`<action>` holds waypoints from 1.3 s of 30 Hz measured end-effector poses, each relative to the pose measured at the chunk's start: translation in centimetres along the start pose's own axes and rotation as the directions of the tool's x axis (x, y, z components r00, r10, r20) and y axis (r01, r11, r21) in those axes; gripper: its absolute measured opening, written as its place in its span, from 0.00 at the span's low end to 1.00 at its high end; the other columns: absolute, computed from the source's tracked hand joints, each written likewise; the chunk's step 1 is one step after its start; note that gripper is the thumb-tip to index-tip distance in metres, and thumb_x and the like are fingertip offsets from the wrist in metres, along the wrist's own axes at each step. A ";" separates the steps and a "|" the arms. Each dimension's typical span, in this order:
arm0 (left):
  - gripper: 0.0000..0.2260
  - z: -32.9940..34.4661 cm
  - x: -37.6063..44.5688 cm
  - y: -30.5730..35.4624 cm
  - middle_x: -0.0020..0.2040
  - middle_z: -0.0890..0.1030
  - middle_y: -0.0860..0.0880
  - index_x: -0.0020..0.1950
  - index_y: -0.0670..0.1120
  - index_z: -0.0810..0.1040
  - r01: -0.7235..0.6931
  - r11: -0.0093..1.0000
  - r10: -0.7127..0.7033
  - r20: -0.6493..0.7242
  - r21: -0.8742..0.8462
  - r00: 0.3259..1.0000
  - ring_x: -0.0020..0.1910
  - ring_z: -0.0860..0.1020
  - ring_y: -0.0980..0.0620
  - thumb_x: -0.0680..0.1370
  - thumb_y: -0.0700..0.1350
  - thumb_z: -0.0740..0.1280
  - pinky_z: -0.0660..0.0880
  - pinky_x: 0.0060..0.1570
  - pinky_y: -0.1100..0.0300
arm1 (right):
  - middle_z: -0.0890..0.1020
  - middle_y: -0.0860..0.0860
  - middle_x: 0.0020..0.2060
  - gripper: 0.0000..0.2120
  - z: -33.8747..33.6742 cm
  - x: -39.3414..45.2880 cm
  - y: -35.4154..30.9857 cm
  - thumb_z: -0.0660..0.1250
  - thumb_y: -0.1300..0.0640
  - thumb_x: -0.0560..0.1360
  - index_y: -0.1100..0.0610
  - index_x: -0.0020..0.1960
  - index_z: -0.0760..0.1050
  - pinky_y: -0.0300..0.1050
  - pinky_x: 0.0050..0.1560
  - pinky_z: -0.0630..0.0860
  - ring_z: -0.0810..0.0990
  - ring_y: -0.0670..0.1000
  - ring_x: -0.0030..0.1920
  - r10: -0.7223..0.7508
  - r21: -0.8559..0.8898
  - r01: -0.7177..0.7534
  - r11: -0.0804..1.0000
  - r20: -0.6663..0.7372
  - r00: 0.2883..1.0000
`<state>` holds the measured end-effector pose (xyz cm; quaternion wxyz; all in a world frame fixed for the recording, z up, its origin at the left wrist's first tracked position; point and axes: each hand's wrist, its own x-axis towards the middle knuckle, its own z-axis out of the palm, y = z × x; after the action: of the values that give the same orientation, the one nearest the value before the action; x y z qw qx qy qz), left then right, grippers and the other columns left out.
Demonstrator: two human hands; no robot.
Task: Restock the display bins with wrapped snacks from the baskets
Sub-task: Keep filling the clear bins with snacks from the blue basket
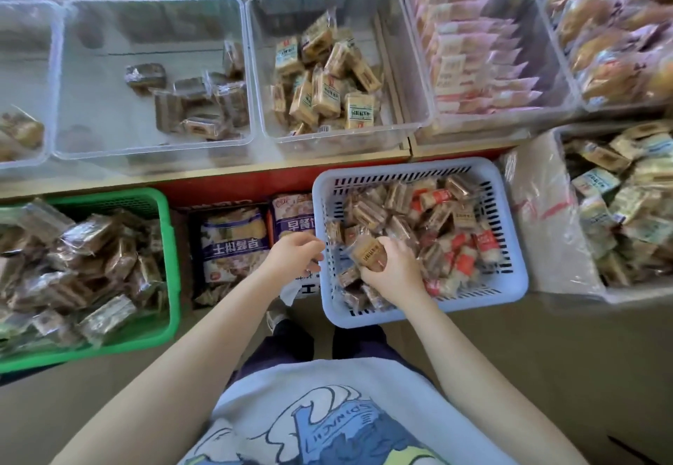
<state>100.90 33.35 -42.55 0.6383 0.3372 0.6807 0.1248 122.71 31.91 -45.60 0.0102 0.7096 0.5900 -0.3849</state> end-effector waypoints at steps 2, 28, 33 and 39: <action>0.15 0.0 -1.1 0.8 0.56 0.83 0.51 0.65 0.52 0.77 -0.023 0.992 0.033 0.083 -0.122 0.996 0.49 0.84 0.54 0.80 0.54 0.68 0.81 0.55 0.53 | 0.74 0.51 0.56 0.25 -1.6 -1.2 -2.3 0.74 0.48 0.70 0.49 0.65 0.74 0.52 0.61 0.70 0.70 0.55 0.62 -0.154 0.090 0.166 0.982 -0.122 0.980; 0.09 -11.3 -3.2 2.1 0.51 0.84 0.46 0.59 0.47 0.80 -0.268 0.880 0.063 -0.464 -0.391 0.884 0.43 0.83 0.51 0.82 0.42 0.62 0.79 0.43 0.57 | 0.84 0.55 0.48 0.04 -3.3 6.1 -26.7 0.66 0.57 0.81 0.56 0.54 0.76 0.49 0.49 0.82 0.84 0.53 0.43 -0.248 0.743 0.062 0.666 0.142 0.958; 0.09 -7.1 -1.0 1.9 0.47 0.85 0.47 0.52 0.49 0.82 -0.164 0.961 0.061 -0.404 -0.225 0.913 0.43 0.84 0.47 0.81 0.42 0.62 0.81 0.52 0.45 | 0.84 0.53 0.47 0.05 -3.3 5.0 -15.7 0.64 0.57 0.81 0.56 0.51 0.78 0.52 0.49 0.82 0.83 0.49 0.41 -0.048 0.539 0.003 0.842 0.068 0.997; 0.20 0.5 3.4 1.5 0.60 0.78 0.49 0.73 0.49 0.69 0.002 0.994 0.031 -0.302 0.109 0.953 0.42 0.78 0.53 0.81 0.48 0.63 0.72 0.35 0.58 | 0.74 0.55 0.63 0.18 -4.2 7.4 0.0 0.67 0.53 0.78 0.55 0.67 0.73 0.50 0.56 0.75 0.75 0.57 0.61 0.231 0.007 -0.232 0.973 -0.151 0.961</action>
<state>101.98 36.47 -44.41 0.5061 0.3529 0.7738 0.1429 125.03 40.01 -46.77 0.0145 0.8007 0.5042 -0.3232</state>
